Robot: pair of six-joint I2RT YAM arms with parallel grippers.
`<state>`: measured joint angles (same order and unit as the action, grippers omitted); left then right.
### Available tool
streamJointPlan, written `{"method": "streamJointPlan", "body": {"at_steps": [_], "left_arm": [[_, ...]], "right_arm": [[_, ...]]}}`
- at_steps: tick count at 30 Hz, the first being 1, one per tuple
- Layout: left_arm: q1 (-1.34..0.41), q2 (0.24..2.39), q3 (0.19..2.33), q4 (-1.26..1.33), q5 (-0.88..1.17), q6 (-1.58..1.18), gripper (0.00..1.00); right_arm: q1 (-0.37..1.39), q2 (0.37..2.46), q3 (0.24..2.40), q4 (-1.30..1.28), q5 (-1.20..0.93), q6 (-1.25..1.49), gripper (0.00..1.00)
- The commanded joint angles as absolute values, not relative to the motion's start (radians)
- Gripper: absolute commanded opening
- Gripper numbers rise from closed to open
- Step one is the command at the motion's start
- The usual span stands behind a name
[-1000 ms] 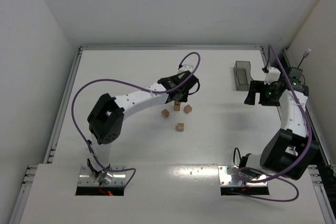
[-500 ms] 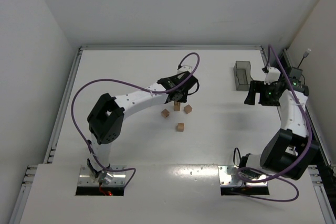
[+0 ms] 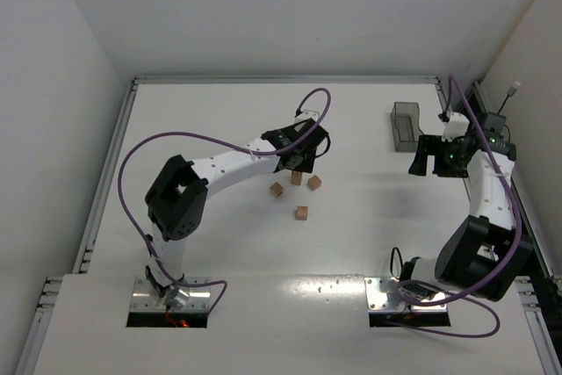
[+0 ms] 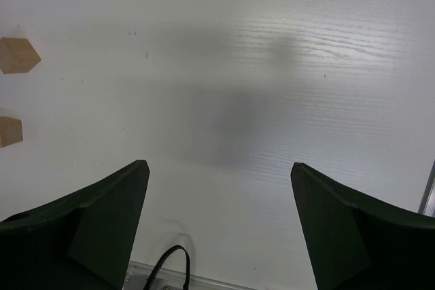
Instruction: Build the wood block tower
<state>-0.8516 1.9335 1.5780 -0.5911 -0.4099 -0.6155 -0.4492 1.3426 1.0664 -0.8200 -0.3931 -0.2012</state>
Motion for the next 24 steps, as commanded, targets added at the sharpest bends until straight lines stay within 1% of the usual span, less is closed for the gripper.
{"method": "streamJointPlan", "body": {"at_steps": [1,2,5,6,9,12,14,16,20,21,22,24], "left_arm": [[-0.841,1.927,1.569,-0.577,-0.400,-0.632,0.45],[-0.841,1.918,1.560,-0.577,-0.400,-0.620,0.54],[-0.841,1.917,1.560,-0.568,-0.390,-0.611,0.71],[-0.841,1.907,1.560,-0.558,-0.390,-0.600,0.82],[-0.841,1.884,1.560,-0.549,-0.367,-0.557,0.93],[-0.850,1.818,1.536,-0.526,-0.342,-0.486,0.98],[-0.850,1.749,1.522,-0.517,-0.322,-0.431,0.98],[-0.850,1.698,1.522,-0.531,-0.311,-0.385,0.98],[-0.850,1.542,1.537,-0.540,-0.408,-0.256,0.98],[-0.832,1.511,1.537,-0.540,-0.420,-0.218,0.98],[-0.813,1.456,1.519,-0.540,-0.420,-0.207,1.00],[-0.738,1.399,1.474,-0.551,-0.430,-0.207,1.00]], "right_arm": [[-0.445,1.342,1.089,-0.807,-0.396,-0.190,0.83],[-0.445,1.342,1.089,-0.807,-0.396,-0.190,0.83],[-0.445,1.342,1.089,-0.807,-0.396,-0.190,0.83],[-0.445,1.342,1.089,-0.807,-0.396,-0.190,0.83],[-0.445,1.342,1.089,-0.807,-0.435,-0.213,0.83],[-0.410,1.331,1.052,-0.818,-0.474,-0.287,0.83],[-0.370,1.321,1.043,-0.818,-0.486,-0.366,0.83],[-0.290,1.331,1.034,-0.846,-0.486,-0.472,0.83],[-0.134,1.396,1.084,-0.933,-0.459,-0.612,0.80],[-0.062,1.408,1.095,-0.933,-0.445,-0.612,0.79],[-0.025,1.408,1.107,-0.933,-0.433,-0.612,0.79],[0.067,1.422,1.108,-0.902,-0.420,-0.586,0.76]]}}
